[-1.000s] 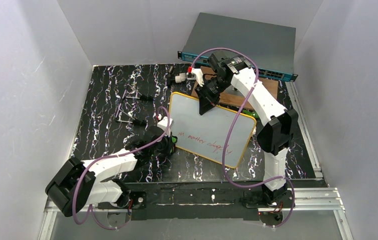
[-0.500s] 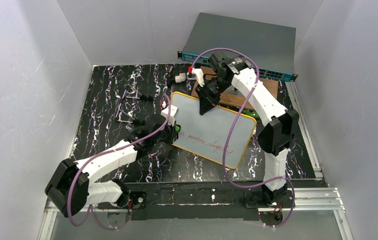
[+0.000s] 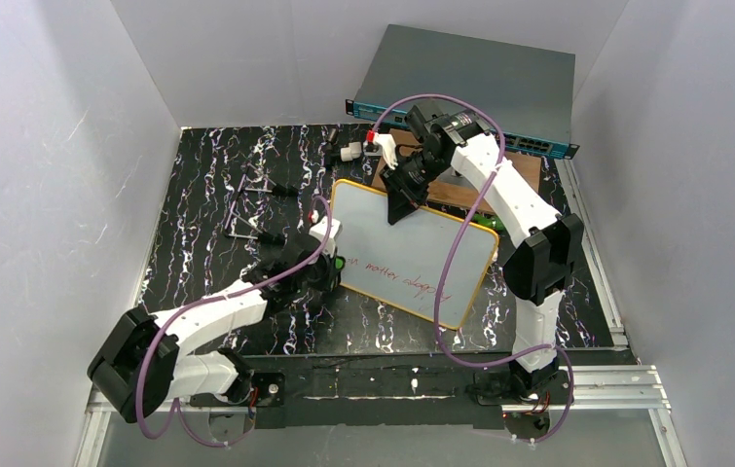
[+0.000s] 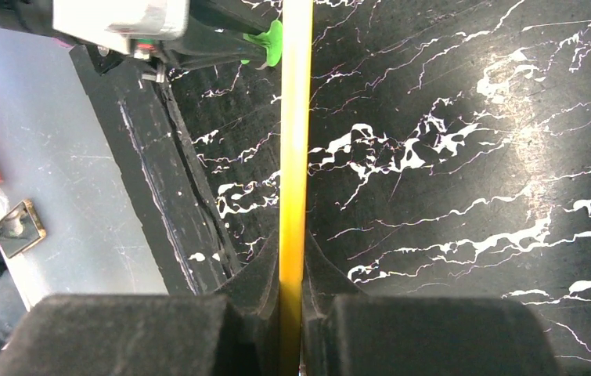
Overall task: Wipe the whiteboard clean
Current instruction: Erase the center of the board with the whiteboard.
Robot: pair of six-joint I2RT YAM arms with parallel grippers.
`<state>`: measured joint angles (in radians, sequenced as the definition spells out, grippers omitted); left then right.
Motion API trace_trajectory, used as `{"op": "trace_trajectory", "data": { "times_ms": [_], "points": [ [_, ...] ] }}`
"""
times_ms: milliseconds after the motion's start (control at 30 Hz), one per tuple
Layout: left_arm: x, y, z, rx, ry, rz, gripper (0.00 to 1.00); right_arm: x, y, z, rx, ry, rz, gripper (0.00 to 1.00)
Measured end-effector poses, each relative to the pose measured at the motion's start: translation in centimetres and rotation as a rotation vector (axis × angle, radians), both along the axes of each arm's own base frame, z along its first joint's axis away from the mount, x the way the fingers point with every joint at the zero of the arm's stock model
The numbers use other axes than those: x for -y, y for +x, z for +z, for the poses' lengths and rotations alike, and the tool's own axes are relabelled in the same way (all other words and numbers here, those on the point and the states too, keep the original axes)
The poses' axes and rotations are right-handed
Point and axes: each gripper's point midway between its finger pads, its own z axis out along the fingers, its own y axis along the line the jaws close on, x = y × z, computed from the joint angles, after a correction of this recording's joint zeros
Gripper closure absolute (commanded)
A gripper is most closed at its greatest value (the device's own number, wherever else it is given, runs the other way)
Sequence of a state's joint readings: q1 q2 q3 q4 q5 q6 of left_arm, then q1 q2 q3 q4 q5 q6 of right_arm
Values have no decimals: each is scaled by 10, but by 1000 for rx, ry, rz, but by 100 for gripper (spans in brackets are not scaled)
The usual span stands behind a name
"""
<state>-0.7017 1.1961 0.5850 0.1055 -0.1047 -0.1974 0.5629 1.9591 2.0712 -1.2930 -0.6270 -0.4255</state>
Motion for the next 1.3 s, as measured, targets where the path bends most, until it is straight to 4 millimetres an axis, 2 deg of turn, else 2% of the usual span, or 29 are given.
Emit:
{"op": "trace_trajectory", "data": {
  "times_ms": [133,233,533,767,1067,1300],
  "points": [
    [-15,-20,-36,-89,38,25,100,-1,-3,0,-4,1,14,99],
    [-21,-28,-53,-139,60,39,100,-2,-5,0,-1,2,21,99],
    [-20,-28,-57,-166,57,48,100,-1,-5,0,-2,0,20,99],
    [-21,-27,-48,-150,56,52,100,-2,-5,0,-1,1,23,99],
    [-11,2,3,-75,3,54,100,0,-4,0,-3,-4,13,99],
    [-6,0,6,-91,-21,25,100,0,-4,0,-2,-4,11,99]
  ]
}}
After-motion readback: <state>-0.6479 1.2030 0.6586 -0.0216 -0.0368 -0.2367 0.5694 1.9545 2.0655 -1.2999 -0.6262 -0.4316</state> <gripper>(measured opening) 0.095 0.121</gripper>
